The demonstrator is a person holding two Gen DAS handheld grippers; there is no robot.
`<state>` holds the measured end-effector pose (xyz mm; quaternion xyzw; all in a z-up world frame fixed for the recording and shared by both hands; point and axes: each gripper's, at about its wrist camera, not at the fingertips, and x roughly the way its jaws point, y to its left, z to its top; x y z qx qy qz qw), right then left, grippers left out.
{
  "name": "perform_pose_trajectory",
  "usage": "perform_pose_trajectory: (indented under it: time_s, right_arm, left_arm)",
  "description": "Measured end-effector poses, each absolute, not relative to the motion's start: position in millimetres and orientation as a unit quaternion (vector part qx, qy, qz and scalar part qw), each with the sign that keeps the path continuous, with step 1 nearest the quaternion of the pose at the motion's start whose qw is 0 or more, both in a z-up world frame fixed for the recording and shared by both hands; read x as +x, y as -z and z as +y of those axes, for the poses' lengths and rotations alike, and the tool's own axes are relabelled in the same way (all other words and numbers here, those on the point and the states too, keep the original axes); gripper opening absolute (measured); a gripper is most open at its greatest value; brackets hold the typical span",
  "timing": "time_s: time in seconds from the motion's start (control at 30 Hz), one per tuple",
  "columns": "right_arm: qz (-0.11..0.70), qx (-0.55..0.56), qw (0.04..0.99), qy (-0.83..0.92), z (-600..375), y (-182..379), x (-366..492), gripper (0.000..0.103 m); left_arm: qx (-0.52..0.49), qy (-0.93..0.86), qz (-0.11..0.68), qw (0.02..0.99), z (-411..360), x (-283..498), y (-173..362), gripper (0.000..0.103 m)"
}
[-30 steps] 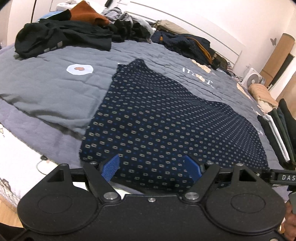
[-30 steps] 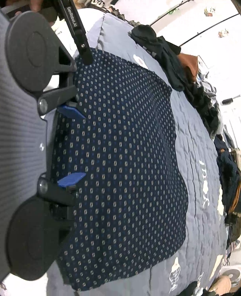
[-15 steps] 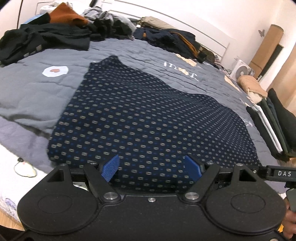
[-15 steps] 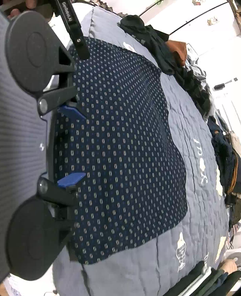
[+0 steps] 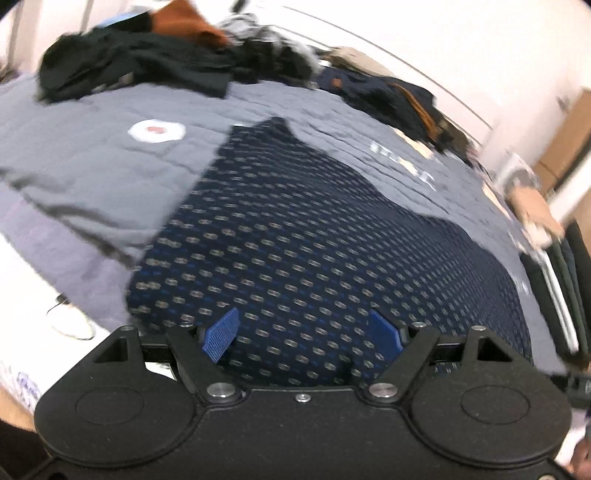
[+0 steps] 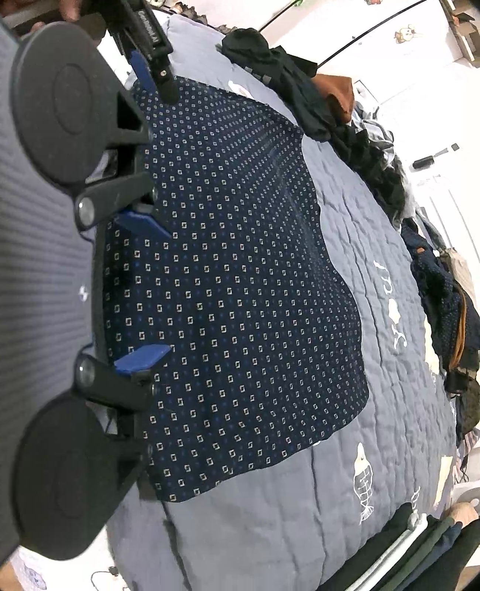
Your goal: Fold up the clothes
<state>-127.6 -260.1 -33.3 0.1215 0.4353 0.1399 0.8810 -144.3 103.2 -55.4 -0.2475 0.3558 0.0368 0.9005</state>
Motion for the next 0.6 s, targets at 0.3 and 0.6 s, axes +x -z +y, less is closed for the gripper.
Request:
perform_pose_trajectory:
  time_s: [0.3,0.6]
  right_arm:
    - [0.438,0.118,0.878,-0.151,-246.5,32.9,-124.1,0.063]
    - [0.444,0.117,0.875,-0.155,-237.5,34.7,-123.0,0.063]
  left_arm:
    - [-0.275,-0.081,0.349,0.892,138.0,-140.5,53.7,0.076]
    - [-0.311,-0.1,0.358,0.875,159.6,-142.9,62.6,0.077]
